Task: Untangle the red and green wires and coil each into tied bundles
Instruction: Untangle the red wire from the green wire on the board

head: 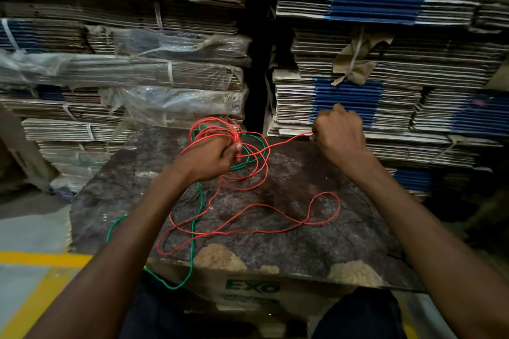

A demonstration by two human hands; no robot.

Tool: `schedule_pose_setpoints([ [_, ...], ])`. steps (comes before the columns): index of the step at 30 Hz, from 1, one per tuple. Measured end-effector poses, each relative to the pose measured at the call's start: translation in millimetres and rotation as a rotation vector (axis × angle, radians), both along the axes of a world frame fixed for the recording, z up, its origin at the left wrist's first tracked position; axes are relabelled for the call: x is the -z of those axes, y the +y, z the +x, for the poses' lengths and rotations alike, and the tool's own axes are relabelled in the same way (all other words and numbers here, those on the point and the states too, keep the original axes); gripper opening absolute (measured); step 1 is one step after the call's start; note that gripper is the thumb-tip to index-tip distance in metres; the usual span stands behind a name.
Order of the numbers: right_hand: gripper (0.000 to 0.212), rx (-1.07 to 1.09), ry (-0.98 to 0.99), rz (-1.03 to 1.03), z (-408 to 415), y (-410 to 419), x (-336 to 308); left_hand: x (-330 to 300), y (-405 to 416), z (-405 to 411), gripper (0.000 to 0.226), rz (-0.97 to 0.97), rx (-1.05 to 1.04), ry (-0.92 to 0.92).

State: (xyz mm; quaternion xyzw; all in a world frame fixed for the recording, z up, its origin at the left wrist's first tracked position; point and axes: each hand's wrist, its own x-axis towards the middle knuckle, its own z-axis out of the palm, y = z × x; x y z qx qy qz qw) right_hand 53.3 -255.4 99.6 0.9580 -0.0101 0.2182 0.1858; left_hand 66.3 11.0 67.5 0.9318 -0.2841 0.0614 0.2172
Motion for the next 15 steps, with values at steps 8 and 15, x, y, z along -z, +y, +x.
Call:
schedule_pose_setpoints([
  [8, 0.02, -0.17, -0.113, 0.318, 0, -17, 13, 0, -7, -16, 0.042, -0.583, 0.199, 0.458],
  [15, 0.014, -0.245, -0.043, 1.114, 12, -22, 23, 13, -16, -30, 0.032, -1.238, 0.436, 0.926],
])
